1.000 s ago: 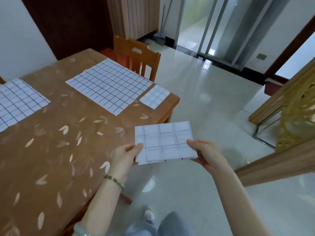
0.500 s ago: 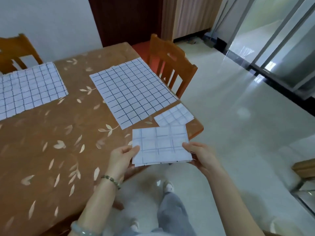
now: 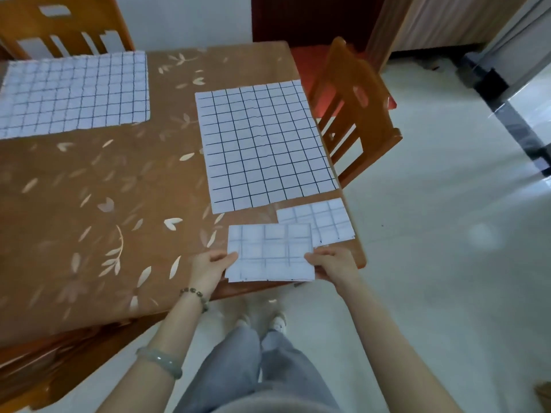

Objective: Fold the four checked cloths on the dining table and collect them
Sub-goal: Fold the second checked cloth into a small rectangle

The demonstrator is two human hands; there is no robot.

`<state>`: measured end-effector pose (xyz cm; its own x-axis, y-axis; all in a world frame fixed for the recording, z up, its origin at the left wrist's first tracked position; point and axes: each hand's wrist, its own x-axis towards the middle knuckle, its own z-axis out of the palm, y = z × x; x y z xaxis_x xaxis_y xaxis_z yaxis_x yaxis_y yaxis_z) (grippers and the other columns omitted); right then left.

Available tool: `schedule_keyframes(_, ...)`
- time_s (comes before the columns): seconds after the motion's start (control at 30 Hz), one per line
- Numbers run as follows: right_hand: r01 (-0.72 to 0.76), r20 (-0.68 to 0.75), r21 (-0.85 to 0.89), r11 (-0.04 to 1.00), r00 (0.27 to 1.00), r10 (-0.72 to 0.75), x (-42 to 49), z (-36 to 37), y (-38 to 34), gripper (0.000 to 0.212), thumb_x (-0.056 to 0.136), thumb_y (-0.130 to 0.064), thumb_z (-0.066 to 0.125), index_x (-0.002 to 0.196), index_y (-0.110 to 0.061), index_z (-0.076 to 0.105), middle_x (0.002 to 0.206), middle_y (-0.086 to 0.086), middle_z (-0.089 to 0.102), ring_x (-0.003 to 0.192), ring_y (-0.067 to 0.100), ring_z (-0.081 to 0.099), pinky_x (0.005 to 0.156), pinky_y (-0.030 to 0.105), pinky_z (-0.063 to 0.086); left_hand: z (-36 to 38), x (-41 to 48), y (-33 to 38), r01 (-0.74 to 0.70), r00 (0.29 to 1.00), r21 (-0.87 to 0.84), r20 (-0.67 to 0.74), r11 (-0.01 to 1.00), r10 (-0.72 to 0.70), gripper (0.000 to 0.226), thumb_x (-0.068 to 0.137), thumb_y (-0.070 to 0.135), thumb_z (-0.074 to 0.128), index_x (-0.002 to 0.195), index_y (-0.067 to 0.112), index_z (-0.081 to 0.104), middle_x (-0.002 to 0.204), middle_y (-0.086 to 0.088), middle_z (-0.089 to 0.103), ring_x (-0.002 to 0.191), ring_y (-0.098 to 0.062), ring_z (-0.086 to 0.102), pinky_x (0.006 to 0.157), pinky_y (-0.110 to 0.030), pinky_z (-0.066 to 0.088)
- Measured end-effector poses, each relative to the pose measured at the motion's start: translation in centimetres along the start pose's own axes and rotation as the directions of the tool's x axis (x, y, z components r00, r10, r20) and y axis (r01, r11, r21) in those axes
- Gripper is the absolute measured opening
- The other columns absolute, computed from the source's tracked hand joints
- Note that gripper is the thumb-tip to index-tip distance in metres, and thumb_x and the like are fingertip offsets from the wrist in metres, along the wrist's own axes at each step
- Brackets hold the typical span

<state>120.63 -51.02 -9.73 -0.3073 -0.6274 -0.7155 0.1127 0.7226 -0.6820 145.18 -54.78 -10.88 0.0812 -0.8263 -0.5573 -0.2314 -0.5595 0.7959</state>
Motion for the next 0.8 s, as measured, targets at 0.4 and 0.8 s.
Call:
schedule_keyframes(0.4,0.116,0.056,-0.5,0.858,0.993,-0.101,4.7,6.9,0.2,0.029,0.076,-0.022,0.077,0.053,-0.021,0.059,0.061,-0.003,0.063,0.071,0.018,0.063,0.078,0.034,0.055,-2.0,2.7,-3.8,0.01,0.953,0.216,-0.299,0.976,0.056,0.011,0.083,0.006,0.068,0.076,0.001,0.062,0.065,0.002,0.052,0.065,-0.005,0.047,0.058,-0.003,0.033)
schedule_keyframes(0.8,0.142,0.03,-0.593,0.793,0.987,-0.155,6.3,8.4,1.1,0.021,0.077,-0.022,0.073,0.063,-0.011,0.063,0.062,0.004,0.065,0.067,0.025,0.066,0.069,0.043,0.058,-2.5,4.6,-4.8,0.103,0.955,0.399,-0.296,0.911,0.021,0.016,0.083,0.023,0.071,0.084,0.007,0.066,0.078,-0.003,0.061,0.081,-0.017,0.052,0.073,-0.023,0.035)
